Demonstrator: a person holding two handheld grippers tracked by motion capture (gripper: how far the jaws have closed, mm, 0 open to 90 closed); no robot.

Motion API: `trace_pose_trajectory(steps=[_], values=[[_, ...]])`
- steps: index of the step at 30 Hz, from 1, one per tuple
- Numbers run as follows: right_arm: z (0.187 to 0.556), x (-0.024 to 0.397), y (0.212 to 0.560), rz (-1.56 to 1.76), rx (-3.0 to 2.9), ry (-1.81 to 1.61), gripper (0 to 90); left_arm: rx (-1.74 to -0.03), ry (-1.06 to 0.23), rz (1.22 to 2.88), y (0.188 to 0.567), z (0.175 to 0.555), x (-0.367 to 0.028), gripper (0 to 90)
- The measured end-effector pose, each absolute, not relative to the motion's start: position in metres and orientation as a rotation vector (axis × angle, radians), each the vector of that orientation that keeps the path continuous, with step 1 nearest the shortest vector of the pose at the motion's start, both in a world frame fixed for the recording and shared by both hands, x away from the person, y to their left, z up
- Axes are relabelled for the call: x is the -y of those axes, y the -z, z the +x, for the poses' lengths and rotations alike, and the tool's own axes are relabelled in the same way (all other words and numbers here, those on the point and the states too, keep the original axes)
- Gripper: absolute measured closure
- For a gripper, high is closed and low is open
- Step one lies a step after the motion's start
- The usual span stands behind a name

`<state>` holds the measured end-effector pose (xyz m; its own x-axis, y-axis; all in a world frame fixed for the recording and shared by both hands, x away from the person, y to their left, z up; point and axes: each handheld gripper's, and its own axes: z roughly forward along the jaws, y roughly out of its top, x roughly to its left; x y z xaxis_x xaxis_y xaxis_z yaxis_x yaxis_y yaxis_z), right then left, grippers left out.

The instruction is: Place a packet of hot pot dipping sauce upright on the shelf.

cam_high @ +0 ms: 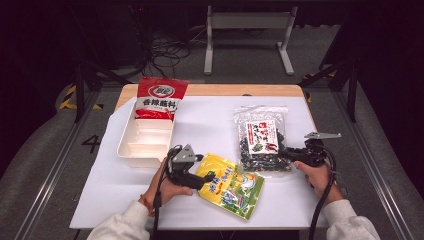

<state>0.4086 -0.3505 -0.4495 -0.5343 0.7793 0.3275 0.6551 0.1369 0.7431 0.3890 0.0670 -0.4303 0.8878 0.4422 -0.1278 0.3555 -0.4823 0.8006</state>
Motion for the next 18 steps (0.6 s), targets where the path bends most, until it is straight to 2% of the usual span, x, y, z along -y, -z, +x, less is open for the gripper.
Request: trace_pose_trajectory(steps=[10,18], values=[[0.401,0.351,0.451,1.309,-2.233,-1.392,63.1,-0.648,0.034,2.091,0.443,0.441,-0.023,14.1],[0.394,0.347,0.449,1.201,-2.213,-1.414,63.3,-0.718,0.064,2.054,0.446,0.470,0.011,13.4]])
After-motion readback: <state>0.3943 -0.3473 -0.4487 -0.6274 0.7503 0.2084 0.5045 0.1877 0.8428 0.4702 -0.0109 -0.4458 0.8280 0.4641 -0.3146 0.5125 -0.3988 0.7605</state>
